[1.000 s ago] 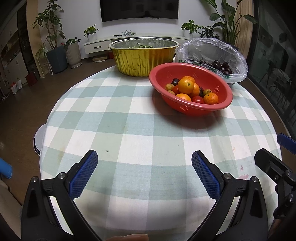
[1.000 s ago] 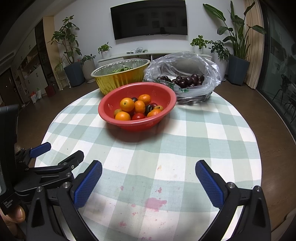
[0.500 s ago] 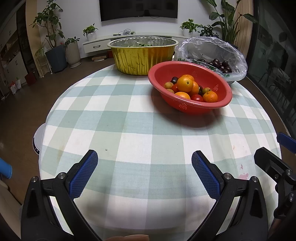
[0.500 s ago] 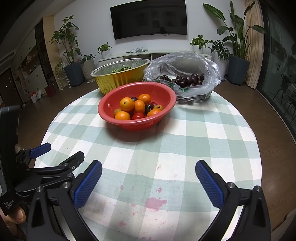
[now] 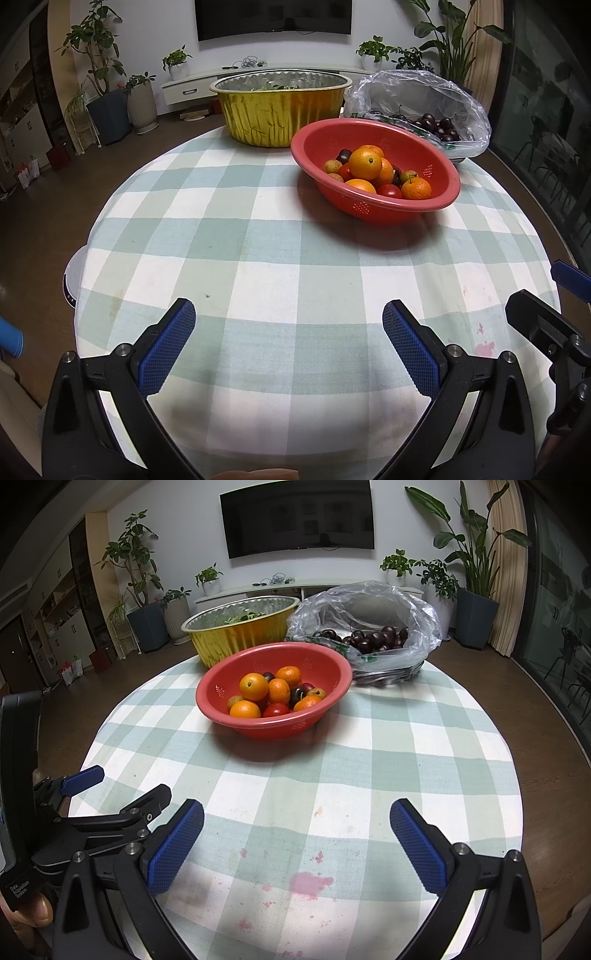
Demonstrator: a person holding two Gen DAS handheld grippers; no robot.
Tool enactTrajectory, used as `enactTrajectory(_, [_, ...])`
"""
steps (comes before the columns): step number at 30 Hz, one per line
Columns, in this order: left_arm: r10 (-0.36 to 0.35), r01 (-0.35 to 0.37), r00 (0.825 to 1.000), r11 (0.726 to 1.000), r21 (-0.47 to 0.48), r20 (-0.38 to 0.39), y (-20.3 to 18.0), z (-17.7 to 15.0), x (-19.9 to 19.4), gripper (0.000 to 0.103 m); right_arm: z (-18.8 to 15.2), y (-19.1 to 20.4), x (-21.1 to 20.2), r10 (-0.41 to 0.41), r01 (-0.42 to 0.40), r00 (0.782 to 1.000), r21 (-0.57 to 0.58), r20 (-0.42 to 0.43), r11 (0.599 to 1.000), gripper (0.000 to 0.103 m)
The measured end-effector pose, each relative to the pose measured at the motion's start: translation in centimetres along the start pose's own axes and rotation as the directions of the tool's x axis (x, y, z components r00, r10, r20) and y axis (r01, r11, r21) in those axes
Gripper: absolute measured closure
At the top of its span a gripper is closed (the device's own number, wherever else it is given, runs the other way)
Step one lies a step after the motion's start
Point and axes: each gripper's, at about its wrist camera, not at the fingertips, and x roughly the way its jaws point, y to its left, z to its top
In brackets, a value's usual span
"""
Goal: Organize fruits
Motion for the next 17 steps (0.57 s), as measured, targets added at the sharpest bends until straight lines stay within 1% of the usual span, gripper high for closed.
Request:
enactTrajectory(6, [-0.014,0.014,1.0,1.0,0.001,-0.023,0.0,-0.1,0.4,0.0,0.0,0.0,0.0,0.0,0.0,1.0,0.001,-0.001,1.0,0.0])
enactTrajectory(12, [0.026,-0.026,0.999,1.0,0.013,-0.044,-0.2,0.1,0.8,0.0,0.0,0.0,0.0,0.0,0.0,1.0,0.003,-0.003,1.0,0.0])
enactTrajectory(17, [0.028,-0.028,0.999,1.0,0.012,-0.046,0.0,0.2,1.1,0.0,-0.1,0.0,0.1,0.0,0.0,1.0,0.003,-0.004,1.0,0.0])
